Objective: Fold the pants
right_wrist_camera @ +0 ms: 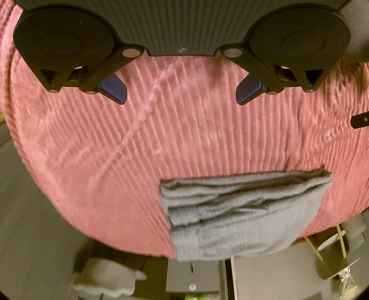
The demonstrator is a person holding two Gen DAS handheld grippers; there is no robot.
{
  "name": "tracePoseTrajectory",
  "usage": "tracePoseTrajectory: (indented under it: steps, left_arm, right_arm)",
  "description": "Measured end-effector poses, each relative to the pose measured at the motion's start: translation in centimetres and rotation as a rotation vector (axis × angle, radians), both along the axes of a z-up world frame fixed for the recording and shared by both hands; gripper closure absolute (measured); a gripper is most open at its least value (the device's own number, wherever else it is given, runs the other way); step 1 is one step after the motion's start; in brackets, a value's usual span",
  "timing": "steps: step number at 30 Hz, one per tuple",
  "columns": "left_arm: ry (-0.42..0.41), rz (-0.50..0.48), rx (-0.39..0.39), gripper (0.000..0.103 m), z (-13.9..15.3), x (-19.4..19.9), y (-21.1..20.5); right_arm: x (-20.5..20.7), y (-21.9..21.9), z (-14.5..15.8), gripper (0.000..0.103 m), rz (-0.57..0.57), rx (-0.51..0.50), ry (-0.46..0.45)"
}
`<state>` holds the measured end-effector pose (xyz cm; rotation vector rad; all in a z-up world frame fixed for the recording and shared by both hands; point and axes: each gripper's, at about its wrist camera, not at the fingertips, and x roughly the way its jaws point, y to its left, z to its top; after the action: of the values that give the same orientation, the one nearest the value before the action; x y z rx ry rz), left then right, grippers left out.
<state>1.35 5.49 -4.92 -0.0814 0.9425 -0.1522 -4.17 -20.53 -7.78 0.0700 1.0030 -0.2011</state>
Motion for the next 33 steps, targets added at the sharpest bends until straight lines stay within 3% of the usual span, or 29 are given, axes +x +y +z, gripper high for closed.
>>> tracePoseTrajectory:
  steps: [4, 8, 14, 21, 26, 33]
  left_arm:
    - [-0.004, -0.046, 0.007, 0.006, 0.0, -2.7, -3.5]
    - [0.031, -0.067, 0.091, 0.006, -0.4, -2.9, -5.0]
    - [-0.036, -0.043, 0.158, 0.003, 1.1, -2.8, -4.7]
    - [-0.022, -0.027, 0.162, 0.003, 2.6, -1.2, -4.7]
    - [0.083, -0.068, 0.159, 0.003, 2.6, 0.6, -5.5]
    - [0.151, -0.036, 0.131, 0.003, 2.2, 2.0, -6.0]
  right_arm:
    - [-0.3, 1.2, 0.2, 0.003, 0.013, -0.089, 0.031]
    - [-0.7, 1.5, 0.3, 0.003, 0.029, -0.122, 0.055]
    - [0.1, 1.5, 1.0, 0.003, 0.016, -0.062, 0.070]
    - [2.2, 2.2, 2.7, 0.003, 0.021, -0.055, 0.065]
    - [3.5, 2.2, 3.9, 0.003, 0.023, -0.051, 0.065]
    - [4.7, 2.4, 4.8, 0.003, 0.034, -0.051, 0.072]
